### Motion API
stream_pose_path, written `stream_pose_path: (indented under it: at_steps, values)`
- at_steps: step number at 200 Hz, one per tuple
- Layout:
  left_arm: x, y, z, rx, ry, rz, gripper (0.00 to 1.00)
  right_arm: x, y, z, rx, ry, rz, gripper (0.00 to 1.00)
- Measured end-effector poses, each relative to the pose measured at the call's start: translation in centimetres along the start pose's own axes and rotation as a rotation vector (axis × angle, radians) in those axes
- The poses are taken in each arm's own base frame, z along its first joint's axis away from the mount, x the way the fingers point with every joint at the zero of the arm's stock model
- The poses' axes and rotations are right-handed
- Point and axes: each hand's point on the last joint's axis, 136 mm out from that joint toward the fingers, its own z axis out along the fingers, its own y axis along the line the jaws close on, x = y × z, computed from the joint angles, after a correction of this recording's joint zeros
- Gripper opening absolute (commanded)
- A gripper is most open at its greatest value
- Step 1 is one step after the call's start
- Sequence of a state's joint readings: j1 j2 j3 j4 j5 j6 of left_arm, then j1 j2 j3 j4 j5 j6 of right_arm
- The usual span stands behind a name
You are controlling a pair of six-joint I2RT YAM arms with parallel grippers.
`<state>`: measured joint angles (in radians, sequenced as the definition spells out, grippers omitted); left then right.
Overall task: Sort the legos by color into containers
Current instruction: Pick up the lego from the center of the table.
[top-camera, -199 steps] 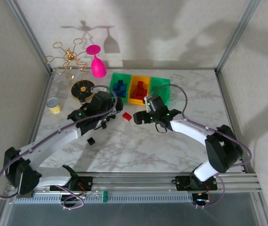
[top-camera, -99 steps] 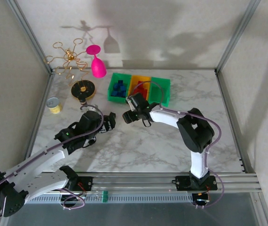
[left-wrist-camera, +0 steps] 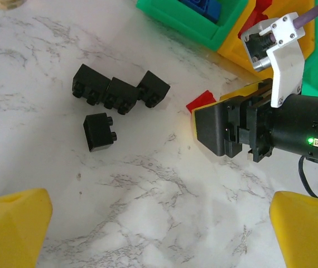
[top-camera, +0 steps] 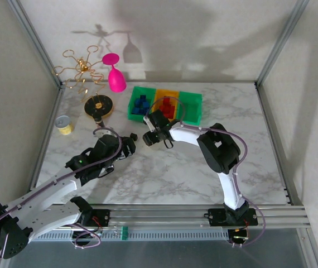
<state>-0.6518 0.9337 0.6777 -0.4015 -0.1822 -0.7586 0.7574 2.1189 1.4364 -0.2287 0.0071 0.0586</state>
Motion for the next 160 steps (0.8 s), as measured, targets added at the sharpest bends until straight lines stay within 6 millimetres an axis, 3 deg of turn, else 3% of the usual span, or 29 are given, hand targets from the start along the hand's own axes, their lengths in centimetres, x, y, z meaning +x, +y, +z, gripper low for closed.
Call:
stream_pose_path:
  at_steps: [62,108,142,160]
  values:
    - [0.1,0.4,0.3,-0.016,-0.006,-0.022,1.00,-0.2,0.4,0.1,-0.005,-0.003,-0.010,0.36]
    - [0.0,0.6,0.2,-0.023,-0.017,-0.022,1.00,-0.6,0.6,-0.8,-0.013,-0.011,0.010,0.35]
    - [-0.3,0.3,0.2,-0.019,-0.021,-0.023,1.00,-3.3,0.1,-3.7,-0.012,-0.082,0.061,0.36]
    - [-0.8,-0.3,0.2,-0.010,-0.028,-0.022,0.99,-5.6,-1.2,-5.6,0.010,-0.146,0.096,0.36]
